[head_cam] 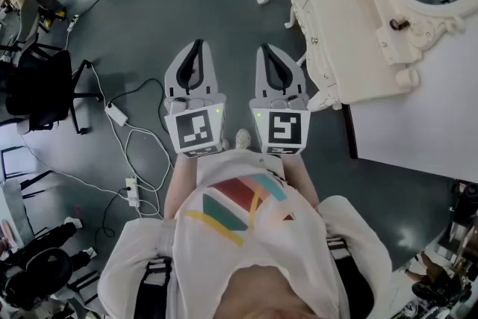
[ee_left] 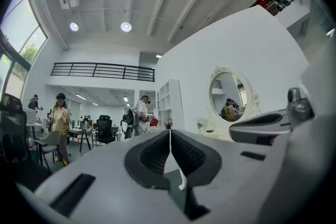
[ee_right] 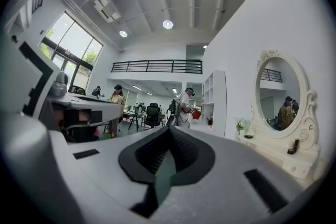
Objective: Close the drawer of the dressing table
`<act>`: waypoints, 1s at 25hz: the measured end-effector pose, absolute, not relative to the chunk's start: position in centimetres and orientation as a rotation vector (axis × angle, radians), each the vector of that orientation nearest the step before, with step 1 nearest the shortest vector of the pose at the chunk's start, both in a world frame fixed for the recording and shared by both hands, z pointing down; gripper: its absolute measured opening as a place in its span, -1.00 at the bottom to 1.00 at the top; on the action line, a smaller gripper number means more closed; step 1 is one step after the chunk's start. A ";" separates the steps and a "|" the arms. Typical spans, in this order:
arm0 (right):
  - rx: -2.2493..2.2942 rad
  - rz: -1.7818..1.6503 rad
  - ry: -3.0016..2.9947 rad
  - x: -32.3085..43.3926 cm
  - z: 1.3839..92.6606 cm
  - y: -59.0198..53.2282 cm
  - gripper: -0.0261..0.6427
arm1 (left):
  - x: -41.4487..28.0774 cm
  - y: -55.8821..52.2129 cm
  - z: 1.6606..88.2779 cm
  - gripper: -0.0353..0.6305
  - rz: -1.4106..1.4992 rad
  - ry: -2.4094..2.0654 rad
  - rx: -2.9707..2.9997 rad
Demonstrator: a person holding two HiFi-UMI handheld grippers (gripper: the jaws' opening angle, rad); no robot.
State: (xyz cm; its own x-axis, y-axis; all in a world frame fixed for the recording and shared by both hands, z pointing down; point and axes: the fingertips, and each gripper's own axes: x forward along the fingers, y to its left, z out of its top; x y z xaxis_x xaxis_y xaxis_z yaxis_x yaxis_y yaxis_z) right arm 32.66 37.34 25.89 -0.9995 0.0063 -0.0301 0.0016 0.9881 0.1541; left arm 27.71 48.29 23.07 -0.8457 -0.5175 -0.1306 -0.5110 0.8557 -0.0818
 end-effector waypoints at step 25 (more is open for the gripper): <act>0.198 0.171 3.095 28.4 27.2 35.3 -0.92 | 22.8 47.1 26.1 -0.87 0.025 2.992 -0.698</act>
State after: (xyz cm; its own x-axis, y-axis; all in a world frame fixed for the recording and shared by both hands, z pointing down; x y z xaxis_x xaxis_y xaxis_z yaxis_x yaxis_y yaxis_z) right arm 28.39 35.33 27.24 -0.9912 0.1290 -0.0284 0.1250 0.9858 0.1118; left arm 22.83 47.12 26.12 -0.8945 -0.4413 -0.0710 -0.4425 0.8968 0.0001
